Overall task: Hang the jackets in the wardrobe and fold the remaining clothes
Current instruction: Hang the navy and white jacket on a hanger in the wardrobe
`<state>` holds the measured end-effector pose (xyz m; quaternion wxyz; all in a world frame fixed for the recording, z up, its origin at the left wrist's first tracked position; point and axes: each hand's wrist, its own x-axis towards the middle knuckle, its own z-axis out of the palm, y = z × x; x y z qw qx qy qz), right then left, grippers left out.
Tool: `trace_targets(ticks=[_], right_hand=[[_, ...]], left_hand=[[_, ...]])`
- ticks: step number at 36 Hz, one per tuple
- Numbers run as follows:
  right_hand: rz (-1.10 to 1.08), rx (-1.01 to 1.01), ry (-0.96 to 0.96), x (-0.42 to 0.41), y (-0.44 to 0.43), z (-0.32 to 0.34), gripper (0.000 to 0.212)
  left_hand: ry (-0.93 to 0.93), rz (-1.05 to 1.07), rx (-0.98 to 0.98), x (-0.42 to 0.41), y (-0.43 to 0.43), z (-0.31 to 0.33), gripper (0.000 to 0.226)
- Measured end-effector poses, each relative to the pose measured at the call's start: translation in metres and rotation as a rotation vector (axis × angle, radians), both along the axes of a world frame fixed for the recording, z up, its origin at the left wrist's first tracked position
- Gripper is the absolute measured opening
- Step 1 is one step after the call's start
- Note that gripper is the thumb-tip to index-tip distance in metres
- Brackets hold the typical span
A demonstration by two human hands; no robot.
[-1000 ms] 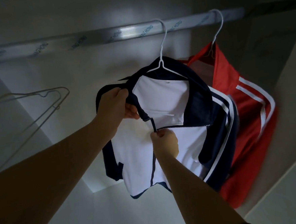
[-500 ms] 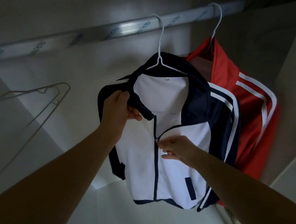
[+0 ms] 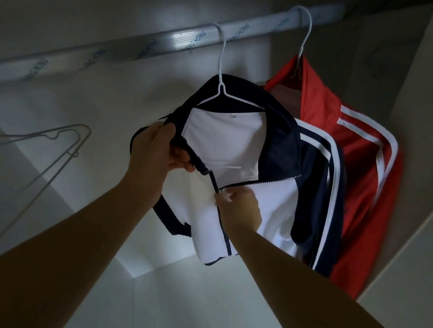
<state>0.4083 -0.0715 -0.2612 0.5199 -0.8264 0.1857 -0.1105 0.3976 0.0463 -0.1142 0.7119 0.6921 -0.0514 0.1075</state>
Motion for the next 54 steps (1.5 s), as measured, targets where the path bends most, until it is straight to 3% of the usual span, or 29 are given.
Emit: trace_targets(ticks=[5,9,13,19,25,32,36,39,45,49,50,53,54], right_hand=[[0.017,-0.055,0.002,0.005,0.012,0.004,0.011],[0.024,0.044,-0.024,0.002,0.014,0.008,0.01],[0.065,0.084,-0.061,0.005,0.012,0.008,0.028],[0.212,0.268,-0.087,-0.002,0.004,0.002,0.015],[0.267,0.102,-0.112,-0.003,-0.004,-0.002,0.019],[0.281,0.017,-0.198,-0.009,0.02,-0.003,0.003],[0.285,-0.157,-0.23,-0.004,0.025,-0.001,0.034],[0.272,-0.178,-0.193,0.0,0.03,0.001,0.028],[0.414,-0.001,-0.172,-0.01,0.03,-0.003,0.02],[0.463,0.219,-0.072,-0.02,0.008,-0.001,0.028],[0.476,0.275,-0.039,-0.022,0.0,0.002,0.03],[0.538,0.475,0.06,-0.029,-0.021,0.019,0.033],[0.551,0.504,0.089,-0.031,-0.027,0.025,0.031]], left_hand=[[-0.008,-0.005,-0.001,-0.001,0.003,0.004,0.026],[-0.007,0.001,-0.004,-0.001,0.006,0.008,0.026],[-0.01,0.007,0.009,-0.001,0.009,0.012,0.026],[-0.005,0.011,0.015,-0.003,0.013,0.016,0.026],[-0.005,0.011,-0.011,-0.003,0.008,0.02,0.026],[-0.008,0.014,-0.016,-0.003,0.01,0.025,0.028],[-0.015,0.011,-0.014,-0.002,0.012,0.026,0.027],[-0.011,0.008,-0.026,-0.001,0.013,0.026,0.029],[0.009,-0.005,0.012,0.004,0.022,0.021,0.026],[0.164,-0.06,-0.012,0.009,0.027,0.003,0.031],[0.214,-0.071,0.054,0.009,0.028,-0.005,0.03],[0.216,-0.088,0.727,0.0,0.033,-0.053,0.017],[0.213,-0.1,0.873,-0.008,0.032,-0.072,0.007]])
